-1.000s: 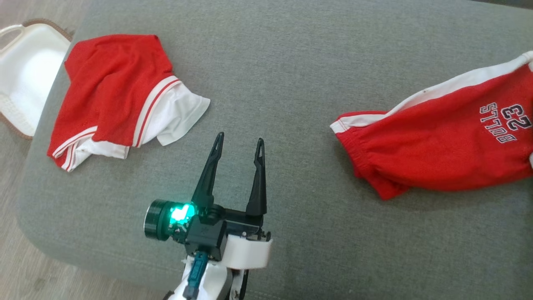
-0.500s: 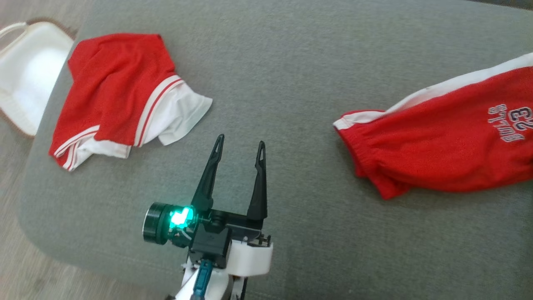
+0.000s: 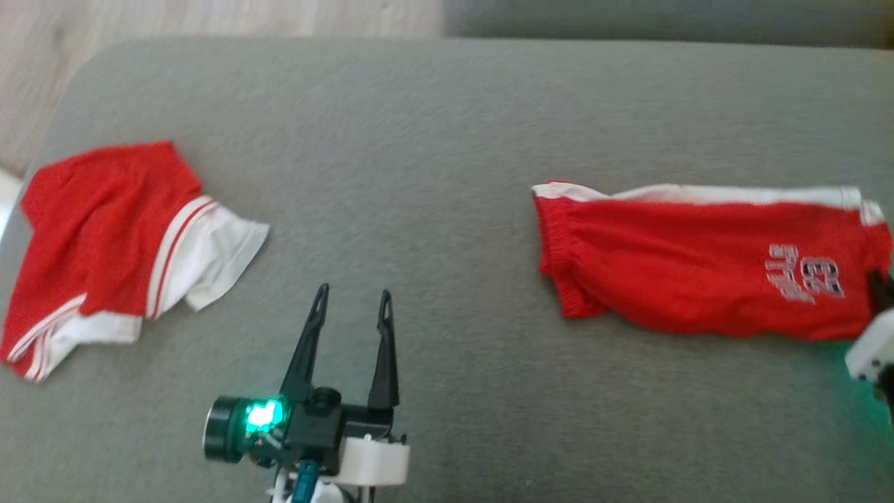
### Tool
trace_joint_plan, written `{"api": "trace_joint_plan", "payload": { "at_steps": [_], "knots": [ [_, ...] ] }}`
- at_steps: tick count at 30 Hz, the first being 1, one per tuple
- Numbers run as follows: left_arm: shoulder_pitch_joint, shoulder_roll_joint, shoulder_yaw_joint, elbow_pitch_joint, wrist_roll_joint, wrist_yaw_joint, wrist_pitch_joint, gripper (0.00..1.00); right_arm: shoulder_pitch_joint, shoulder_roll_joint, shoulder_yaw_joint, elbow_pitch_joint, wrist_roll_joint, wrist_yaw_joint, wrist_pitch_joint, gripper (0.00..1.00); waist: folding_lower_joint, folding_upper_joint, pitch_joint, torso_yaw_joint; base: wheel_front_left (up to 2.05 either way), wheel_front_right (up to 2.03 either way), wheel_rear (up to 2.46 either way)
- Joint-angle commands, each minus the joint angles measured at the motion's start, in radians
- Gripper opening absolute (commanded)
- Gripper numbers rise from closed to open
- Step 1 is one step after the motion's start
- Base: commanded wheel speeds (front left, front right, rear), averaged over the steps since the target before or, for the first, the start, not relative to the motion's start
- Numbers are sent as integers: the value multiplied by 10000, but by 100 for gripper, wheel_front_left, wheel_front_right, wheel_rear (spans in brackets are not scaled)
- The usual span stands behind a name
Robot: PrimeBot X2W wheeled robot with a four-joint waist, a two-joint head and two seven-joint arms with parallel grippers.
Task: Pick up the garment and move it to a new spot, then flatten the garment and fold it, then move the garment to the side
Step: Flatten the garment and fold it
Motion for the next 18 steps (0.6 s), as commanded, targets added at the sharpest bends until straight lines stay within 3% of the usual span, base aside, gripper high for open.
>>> {"api": "trace_joint_plan", "payload": {
  "at_steps": [1,9,18],
  "knots": [
    [-74,68,388,-272,74,-14,-47,100,178,-397,87,-59,31,-7,-171,0,1,0,-512,-551,0,0,0],
    [297,103,639,-103,269,-269,-47,100,104,-569,-192,27,20,-7,-502,0,1,0,-976,-1066,0,0,0],
    [479,66,728,116,339,-555,-47,100,-348,486,-87,-1713,-84,-7,-650,0,1,0,-1427,-1181,0,0,0]
  ]
}}
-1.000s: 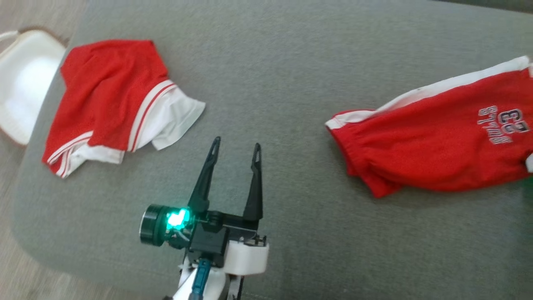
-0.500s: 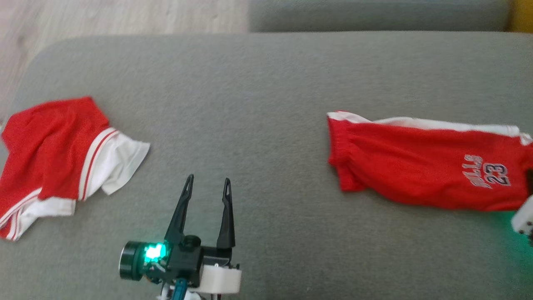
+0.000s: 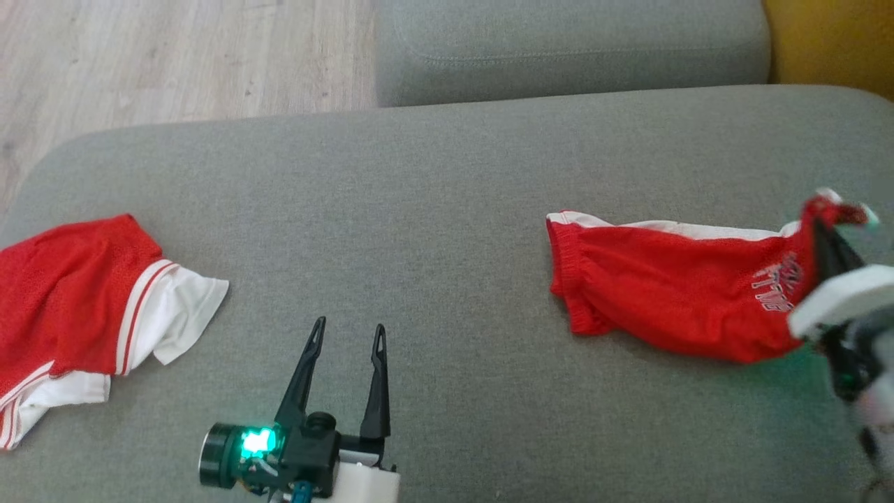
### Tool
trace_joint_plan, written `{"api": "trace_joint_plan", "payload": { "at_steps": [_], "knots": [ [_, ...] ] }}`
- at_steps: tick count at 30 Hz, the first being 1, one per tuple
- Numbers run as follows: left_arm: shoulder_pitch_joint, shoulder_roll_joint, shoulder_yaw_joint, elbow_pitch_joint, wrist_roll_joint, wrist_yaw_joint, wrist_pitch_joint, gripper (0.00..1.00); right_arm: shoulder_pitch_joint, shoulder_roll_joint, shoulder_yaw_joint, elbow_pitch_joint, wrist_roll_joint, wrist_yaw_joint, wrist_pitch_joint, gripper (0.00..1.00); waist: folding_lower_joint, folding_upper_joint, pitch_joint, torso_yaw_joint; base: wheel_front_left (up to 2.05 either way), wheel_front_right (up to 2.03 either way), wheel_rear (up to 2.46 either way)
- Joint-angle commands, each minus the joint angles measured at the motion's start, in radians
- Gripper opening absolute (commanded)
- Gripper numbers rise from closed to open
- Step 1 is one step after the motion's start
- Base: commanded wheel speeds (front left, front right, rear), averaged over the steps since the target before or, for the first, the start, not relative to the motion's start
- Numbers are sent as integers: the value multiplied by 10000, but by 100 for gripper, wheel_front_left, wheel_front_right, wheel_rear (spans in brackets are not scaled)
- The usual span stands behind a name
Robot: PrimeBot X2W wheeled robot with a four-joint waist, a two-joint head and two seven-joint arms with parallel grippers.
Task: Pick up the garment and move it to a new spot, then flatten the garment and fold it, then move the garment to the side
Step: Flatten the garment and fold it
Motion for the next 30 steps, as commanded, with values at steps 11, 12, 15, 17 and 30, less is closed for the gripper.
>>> {"api": "trace_joint_plan", "payload": {
  "at_steps": [11,12,15,17,30],
  "knots": [
    [0,-41,342,-149,134,-344,-49,100,-139,2156,1207,-2180,-914,-7,180,0,1,-1,-405,435,0,0,0],
    [15,-41,346,-148,150,-365,-49,100,-79,2416,1232,-2210,-1018,-7,202,0,1,-1,-407,472,0,0,0],
    [75,-55,348,-141,179,-392,-49,100,220,3219,1303,-2246,-1314,-7,237,24,1,-1,-435,620,0,0,0],
    [96,-75,341,-171,182,-382,-49,100,448,3506,1251,-2346,-1484,-7,191,100,1,-1,-437,723,0,0,0],
    [560,-91,765,-332,78,-509,-49,100,3569,2094,-1308,-5322,-2137,-7,230,100,1,-1,-759,752,0,0,0]
  ]
}}
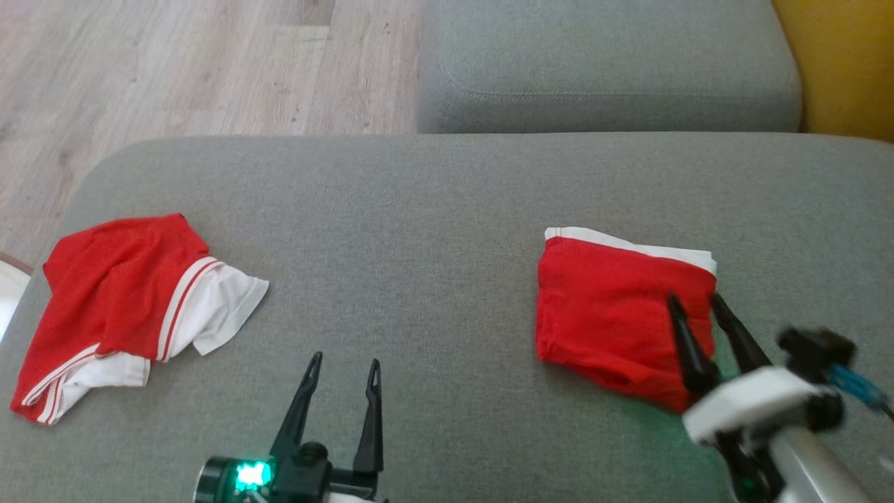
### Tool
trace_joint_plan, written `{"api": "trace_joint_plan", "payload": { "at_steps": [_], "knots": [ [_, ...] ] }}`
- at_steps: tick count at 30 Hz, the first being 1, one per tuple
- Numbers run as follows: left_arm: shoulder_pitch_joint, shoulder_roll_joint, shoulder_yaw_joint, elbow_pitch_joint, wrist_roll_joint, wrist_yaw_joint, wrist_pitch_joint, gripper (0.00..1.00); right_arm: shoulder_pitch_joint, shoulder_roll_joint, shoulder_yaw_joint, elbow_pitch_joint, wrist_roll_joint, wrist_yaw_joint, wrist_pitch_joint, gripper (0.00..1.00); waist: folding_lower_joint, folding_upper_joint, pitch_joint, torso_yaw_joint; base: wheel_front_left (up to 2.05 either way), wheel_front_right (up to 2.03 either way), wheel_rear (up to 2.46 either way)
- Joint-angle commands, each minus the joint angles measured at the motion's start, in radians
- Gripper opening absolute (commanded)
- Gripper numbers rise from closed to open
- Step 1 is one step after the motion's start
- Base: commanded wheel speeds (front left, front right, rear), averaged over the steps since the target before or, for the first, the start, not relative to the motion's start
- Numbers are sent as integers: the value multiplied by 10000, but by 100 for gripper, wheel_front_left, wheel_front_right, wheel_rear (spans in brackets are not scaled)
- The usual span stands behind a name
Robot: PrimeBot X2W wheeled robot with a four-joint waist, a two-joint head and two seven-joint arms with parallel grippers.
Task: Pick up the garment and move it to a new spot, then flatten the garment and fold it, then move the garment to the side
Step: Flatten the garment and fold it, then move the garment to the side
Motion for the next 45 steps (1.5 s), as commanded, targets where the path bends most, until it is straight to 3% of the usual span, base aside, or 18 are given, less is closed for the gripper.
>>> {"api": "trace_joint_plan", "payload": {
  "at_steps": [1,6,11,19,26,45],
  "knots": [
    [-217,-39,433,-436,-4,11,-49,100,-19,-239,-44,-488,35,-7,-31,100,0,0,-64,-38,0,0,0],
    [214,-57,771,-659,-240,-38,-49,100,1158,-521,-861,-1234,-506,-7,-302,100,0,0,-407,-199,0,0,0],
    [773,-66,1154,-842,-399,-110,-49,100,2213,-437,-1316,-1856,-2109,-7,-455,100,0,0,-750,-438,0,0,0],
    [1566,-84,1614,-1238,-371,-195,-49,100,3560,617,-2237,-2951,-4197,-7,-466,100,0,0,-1057,-700,0,0,0],
    [1772,-107,1765,-1309,-287,-294,-49,100,3788,943,-2389,-3159,-4686,-7,-468,100,0,0,-1113,-774,0,0,0],
    [1778,-155,1820,-1138,-162,-475,-49,100,3740,900,-2358,-3179,-4979,-7,-469,100,0,0,-1020,-677,0,0,0]
  ]
}}
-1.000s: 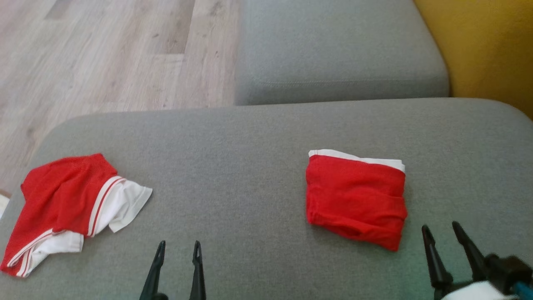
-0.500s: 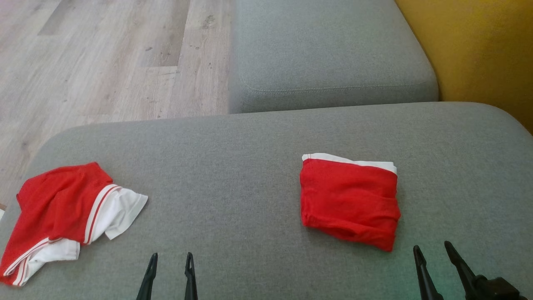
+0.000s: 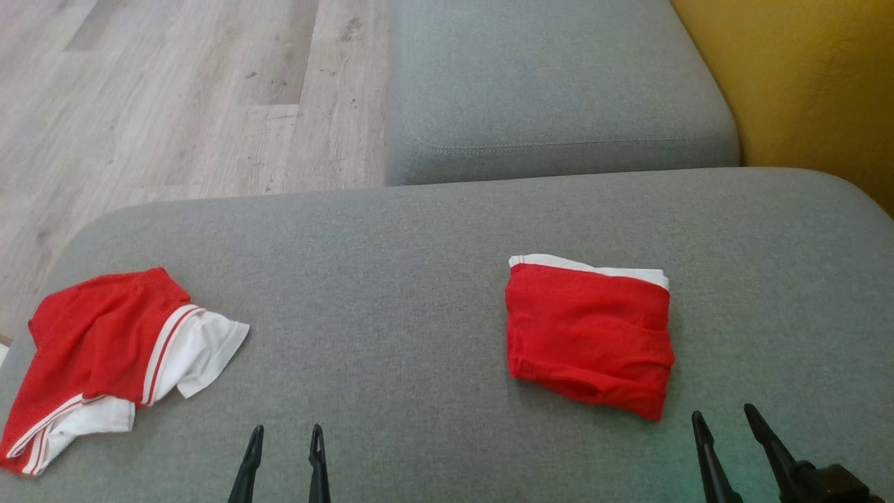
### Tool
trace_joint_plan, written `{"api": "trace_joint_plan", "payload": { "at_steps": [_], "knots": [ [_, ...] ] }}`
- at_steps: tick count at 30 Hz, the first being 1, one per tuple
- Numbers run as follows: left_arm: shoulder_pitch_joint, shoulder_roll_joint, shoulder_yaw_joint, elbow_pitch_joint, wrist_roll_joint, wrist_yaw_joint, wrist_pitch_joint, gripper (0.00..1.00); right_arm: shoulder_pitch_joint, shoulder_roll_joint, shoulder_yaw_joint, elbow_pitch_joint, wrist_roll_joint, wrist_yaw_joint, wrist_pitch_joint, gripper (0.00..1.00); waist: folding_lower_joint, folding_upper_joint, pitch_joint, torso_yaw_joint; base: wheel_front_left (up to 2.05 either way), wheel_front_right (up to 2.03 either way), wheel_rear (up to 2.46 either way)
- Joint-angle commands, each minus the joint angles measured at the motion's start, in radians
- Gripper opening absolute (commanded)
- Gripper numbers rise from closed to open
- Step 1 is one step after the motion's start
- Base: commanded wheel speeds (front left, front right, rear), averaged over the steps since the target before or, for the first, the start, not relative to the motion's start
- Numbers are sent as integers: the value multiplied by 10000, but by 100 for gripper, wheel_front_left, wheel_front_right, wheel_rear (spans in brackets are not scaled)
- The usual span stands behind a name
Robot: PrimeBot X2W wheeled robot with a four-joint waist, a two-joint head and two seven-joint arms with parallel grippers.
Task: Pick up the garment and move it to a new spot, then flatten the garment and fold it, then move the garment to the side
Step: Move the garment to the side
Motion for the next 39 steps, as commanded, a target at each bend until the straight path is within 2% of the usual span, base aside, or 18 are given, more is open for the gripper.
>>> {"api": "trace_joint_plan", "payload": {
  "at_steps": [1,9,17,24,31,32,33,34,37,39],
  "knots": [
    [-385,-126,297,-264,93,-24,-49,100,-455,-207,202,-351,-96,-7,-137,100,0,0,23,31,0,0,0],
    [-483,-136,98,-345,202,79,-49,100,-835,-366,120,-130,-9,-7,-137,100,0,0,526,199,0,0,0],
    [-674,-140,-208,-398,267,316,-49,100,-2080,-566,-62,1245,530,-7,122,100,0,0,1152,281,0,0,0],
    [-1070,-141,-573,-386,315,565,-49,100,-3705,-625,-61,2580,1839,-7,1254,100,0,0,1820,375,0,0,0],
    [-1571,-142,-902,-322,307,830,-49,100,-4807,-741,554,3822,3338,-7,2129,100,0,0,2421,461,0,0,0],
    [-1628,-142,-947,-318,294,871,-49,100,-4902,-731,711,3936,3579,-7,2243,92,0,0,2492,464,0,0,0],
    [-1679,-142,-986,-314,278,906,-49,100,-4986,-731,862,4018,3819,-7,2344,51,0,0,2556,457,0,0,0],
    [-1730,-142,-1029,-316,265,941,-49,100,-5067,-780,992,4074,4017,-7,2388,0,0,0,2629,453,0,0,0],
    [-1862,-142,-1128,-323,232,1021,-49,100,-5294,-1132,1156,4165,4176,-7,2161,0,0,0,2830,398,0,0,0],
    [-2020,-142,-1178,-281,191,1103,-49,100,-5570,-1723,1188,4158,3969,-7,1918,0,0,0,3129,232,0,0,0]
  ]
}}
